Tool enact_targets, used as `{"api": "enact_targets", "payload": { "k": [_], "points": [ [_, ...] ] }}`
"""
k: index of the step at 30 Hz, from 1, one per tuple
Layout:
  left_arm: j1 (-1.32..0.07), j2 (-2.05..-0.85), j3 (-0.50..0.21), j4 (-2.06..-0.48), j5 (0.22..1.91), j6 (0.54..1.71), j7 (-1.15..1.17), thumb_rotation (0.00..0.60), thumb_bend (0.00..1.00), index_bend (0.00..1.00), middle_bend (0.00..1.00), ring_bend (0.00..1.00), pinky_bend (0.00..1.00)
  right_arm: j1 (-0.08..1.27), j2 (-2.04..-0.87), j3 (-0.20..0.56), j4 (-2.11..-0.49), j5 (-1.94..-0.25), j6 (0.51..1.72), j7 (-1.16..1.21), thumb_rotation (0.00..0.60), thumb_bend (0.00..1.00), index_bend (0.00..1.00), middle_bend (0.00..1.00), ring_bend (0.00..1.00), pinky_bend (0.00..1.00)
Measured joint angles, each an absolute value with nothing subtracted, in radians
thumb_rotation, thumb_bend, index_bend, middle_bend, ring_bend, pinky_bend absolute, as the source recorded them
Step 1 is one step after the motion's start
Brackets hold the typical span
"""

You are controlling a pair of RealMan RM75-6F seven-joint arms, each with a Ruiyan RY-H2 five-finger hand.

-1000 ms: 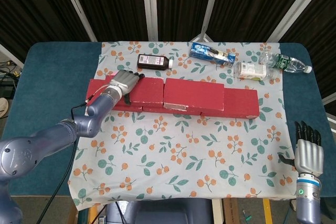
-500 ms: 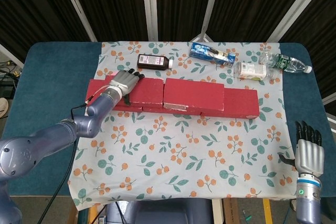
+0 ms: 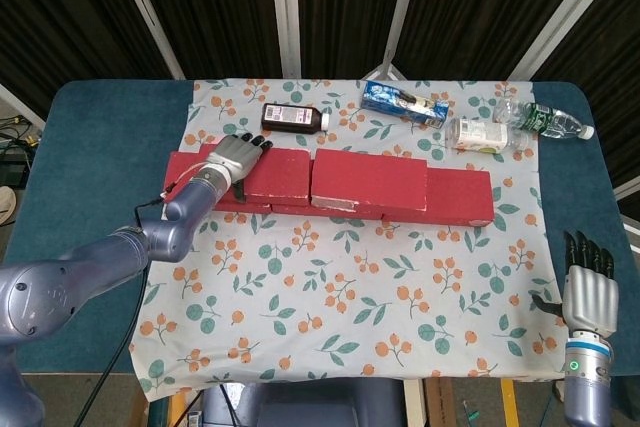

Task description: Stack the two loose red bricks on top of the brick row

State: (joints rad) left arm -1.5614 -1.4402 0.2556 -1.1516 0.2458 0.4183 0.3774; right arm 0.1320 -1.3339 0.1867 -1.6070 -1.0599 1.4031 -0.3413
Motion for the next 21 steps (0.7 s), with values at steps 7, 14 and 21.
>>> {"api": "enact_targets", "payload": {
  "k": [7, 14, 21],
  "points": [
    [-1.574, -1.437, 0.268, -1.161, 0.228, 0.426, 0.381, 0.6, 0.0, 0.0, 0.0, 0.0, 0.13, 0.132, -1.334, 0.187, -1.609, -1.057, 1.405, -0.346, 0.6, 0.15, 0.0, 0.0, 0.0, 0.0],
    [-1.589, -1.415, 0.274, -1.202, 0.215, 0.445, 0.386, 0.6, 0.0, 0.0, 0.0, 0.0, 0.14, 0.133, -1.331, 0.185, -1.613, -1.053, 1.401, -0.352, 0.6, 0.15, 0.0, 0.0, 0.0, 0.0],
    [-1.616, -1.366, 0.298, -1.266, 0.168, 0.474, 0.399, 0.6, 0.0, 0.0, 0.0, 0.0, 0.14, 0.132, -1.327, 0.186, -1.62, -1.05, 1.404, -0.355, 0.6, 0.15, 0.0, 0.0, 0.0, 0.0]
  ]
}}
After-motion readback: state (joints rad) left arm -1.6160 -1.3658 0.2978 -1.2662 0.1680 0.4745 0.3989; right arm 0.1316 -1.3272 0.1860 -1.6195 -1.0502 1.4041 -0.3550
